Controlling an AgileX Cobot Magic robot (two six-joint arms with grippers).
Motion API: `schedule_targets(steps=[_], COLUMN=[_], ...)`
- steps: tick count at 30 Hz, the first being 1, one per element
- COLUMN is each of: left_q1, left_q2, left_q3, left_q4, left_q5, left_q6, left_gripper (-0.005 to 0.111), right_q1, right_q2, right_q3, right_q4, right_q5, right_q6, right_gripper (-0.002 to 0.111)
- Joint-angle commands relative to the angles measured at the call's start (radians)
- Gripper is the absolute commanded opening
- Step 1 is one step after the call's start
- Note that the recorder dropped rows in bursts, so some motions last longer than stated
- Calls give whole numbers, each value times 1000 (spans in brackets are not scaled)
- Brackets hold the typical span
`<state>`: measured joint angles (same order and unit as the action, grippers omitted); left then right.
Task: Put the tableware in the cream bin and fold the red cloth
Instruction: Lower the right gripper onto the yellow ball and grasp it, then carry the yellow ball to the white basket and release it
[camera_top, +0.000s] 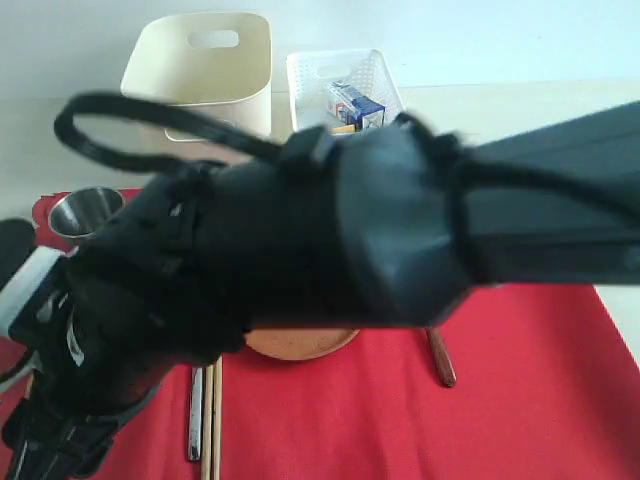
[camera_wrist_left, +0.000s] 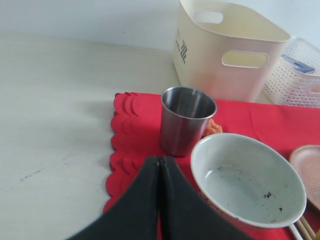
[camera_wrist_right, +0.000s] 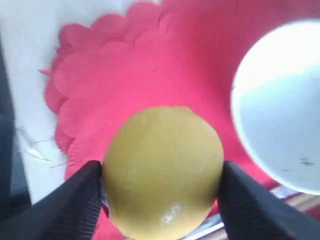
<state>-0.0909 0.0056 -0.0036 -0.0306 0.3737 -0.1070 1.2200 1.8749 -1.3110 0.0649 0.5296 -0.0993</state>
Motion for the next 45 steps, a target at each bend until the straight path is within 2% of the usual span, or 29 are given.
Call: schedule_targets(steps=[1,3,8,10,14,21,27,32,45], left_q1=[1,1,1,1,1,1,1,1,1], left_q2=[-6,-6,-6,-6,-6,-6,-6,-6,-6], left_q3=[4,4,4,4,4,4,4,4,4], left_q4=[-7,-7,-7,-7,-7,-7,-7,-7,-7], left_q5=[-8,-8,-8,-8,-8,-8,-8,-8,-8], left_q6=[-2,-2,-2,-2,-2,-2,-2,-2,-2], left_gripper=[0,0,0,0,0,0,0,0,0], right_q1=[-2,-33,-201,-302,-508,-715,-796,-826,-827], right_q2=[-194,-279,-389,-393,-334,-128,55,193,480], right_q3=[0,0,-4,-21,-80,-218,-336,-436,-682], right_q4=[-132,-202,-283,-289,-283,-240,-141,-82,-65], right_q5=[38,38,36,36,6,-5,-10,-17,-53], right_q6=[22,76,126,126,126,126,31,-42,-77], right_gripper=[0,0,0,0,0,0,0,0,0])
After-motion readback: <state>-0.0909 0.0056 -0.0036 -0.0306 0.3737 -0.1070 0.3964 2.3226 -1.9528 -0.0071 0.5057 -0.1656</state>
